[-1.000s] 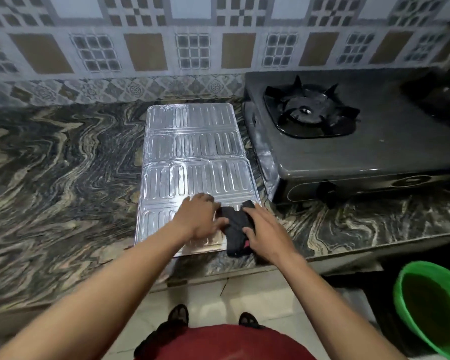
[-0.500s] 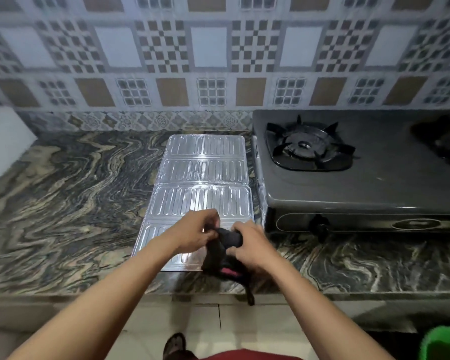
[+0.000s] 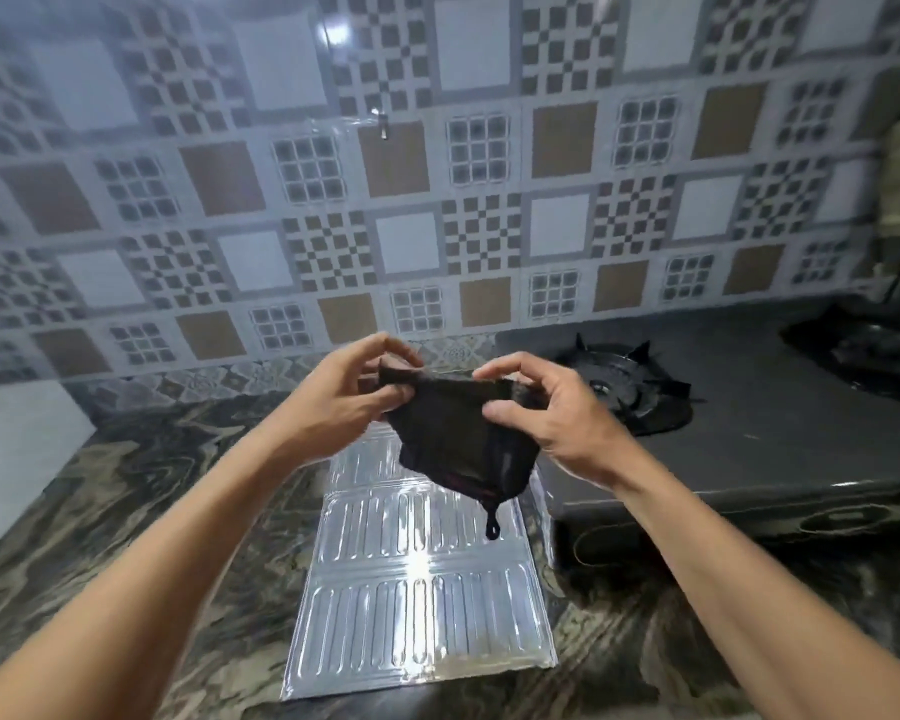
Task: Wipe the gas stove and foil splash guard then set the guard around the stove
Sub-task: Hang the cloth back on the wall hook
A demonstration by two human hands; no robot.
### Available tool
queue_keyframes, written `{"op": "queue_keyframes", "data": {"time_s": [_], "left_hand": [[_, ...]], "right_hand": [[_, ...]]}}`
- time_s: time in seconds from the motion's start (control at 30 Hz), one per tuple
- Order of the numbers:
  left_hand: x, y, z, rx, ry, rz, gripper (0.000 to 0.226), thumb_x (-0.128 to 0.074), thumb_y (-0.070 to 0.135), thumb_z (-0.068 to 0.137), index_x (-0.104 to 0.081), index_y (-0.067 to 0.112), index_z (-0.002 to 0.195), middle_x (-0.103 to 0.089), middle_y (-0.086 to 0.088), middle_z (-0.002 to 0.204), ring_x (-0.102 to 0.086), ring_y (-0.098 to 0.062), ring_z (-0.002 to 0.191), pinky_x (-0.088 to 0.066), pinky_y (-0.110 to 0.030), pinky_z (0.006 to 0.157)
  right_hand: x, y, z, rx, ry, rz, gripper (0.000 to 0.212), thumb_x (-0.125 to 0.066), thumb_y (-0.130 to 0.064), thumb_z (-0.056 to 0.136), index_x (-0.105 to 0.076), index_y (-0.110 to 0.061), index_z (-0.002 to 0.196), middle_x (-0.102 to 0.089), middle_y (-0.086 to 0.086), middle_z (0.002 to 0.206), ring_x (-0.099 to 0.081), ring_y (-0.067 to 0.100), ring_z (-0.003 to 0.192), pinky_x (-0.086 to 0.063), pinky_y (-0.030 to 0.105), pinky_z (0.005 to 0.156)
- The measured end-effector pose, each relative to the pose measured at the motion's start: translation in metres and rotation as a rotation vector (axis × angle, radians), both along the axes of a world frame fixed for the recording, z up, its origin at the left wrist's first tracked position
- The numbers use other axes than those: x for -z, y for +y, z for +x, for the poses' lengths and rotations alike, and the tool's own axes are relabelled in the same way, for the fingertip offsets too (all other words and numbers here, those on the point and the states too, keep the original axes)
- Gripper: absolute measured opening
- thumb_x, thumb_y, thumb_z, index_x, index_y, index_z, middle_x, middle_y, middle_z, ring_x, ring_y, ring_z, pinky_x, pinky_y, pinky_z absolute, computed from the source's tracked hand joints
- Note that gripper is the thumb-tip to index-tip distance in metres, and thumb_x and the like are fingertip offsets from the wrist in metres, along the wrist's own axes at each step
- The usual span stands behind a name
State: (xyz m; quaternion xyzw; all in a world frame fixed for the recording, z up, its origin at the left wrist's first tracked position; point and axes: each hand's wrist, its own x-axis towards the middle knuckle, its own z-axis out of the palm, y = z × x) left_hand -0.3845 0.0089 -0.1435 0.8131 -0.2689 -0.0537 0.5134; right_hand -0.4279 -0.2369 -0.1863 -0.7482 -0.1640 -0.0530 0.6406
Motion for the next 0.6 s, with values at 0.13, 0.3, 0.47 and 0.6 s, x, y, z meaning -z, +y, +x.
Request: {"op": "queue_keyframes", "data": {"time_s": [0.13,0.3,0.47,0.6], "left_hand": [[-0.039,0.0,0.02,0.022,-0.039,-0.065,0.022,-0.061,0.002,0.094,-0.067,0.014,0.111,-0.074,-0.003,0.102,-0.069,-0.014,0.093,-0.058,-0.031,0.076],[-0.074,-0.008,0.053,0.023,-0.042,-0.157,0.027,-0.068,0.011,0.085,-0.069,0.015,0.112,-0.075,-0.007,0.102,-0.069,-0.014,0.089,-0.056,-0.029,0.071],[-0.098,-0.028,0.089,0.001,-0.054,-0.218,0.031,-0.072,0.012,0.078,-0.07,0.012,0.11,-0.074,-0.014,0.1,-0.07,-0.016,0.086,-0.057,-0.025,0.069],[-0.113,-0.033,0.127,-0.101,-0.058,-0.243,0.026,-0.071,0.007,0.083,-0.071,0.008,0.108,-0.074,-0.019,0.101,-0.072,-0.021,0.085,-0.059,-0.028,0.071]], "right_hand": [[-0.046,-0.006,0.025,-0.018,-0.085,-0.038,0.029,-0.072,-0.008,0.088,-0.072,-0.026,0.111,-0.071,0.002,0.111,-0.068,0.022,0.099,-0.059,0.044,0.086],[-0.094,-0.012,0.066,0.027,-0.157,-0.091,0.026,-0.073,-0.011,0.086,-0.075,-0.027,0.107,-0.073,0.002,0.106,-0.069,0.024,0.1,-0.059,0.044,0.087],[-0.126,-0.023,0.116,0.024,-0.204,-0.098,0.027,-0.074,-0.008,0.085,-0.077,-0.025,0.107,-0.076,-0.001,0.1,-0.071,0.016,0.093,-0.059,0.035,0.086],[-0.145,-0.039,0.165,-0.052,-0.201,-0.108,0.028,-0.075,-0.002,0.084,-0.077,-0.015,0.108,-0.077,-0.002,0.103,-0.071,0.01,0.097,-0.056,0.026,0.089]]}}
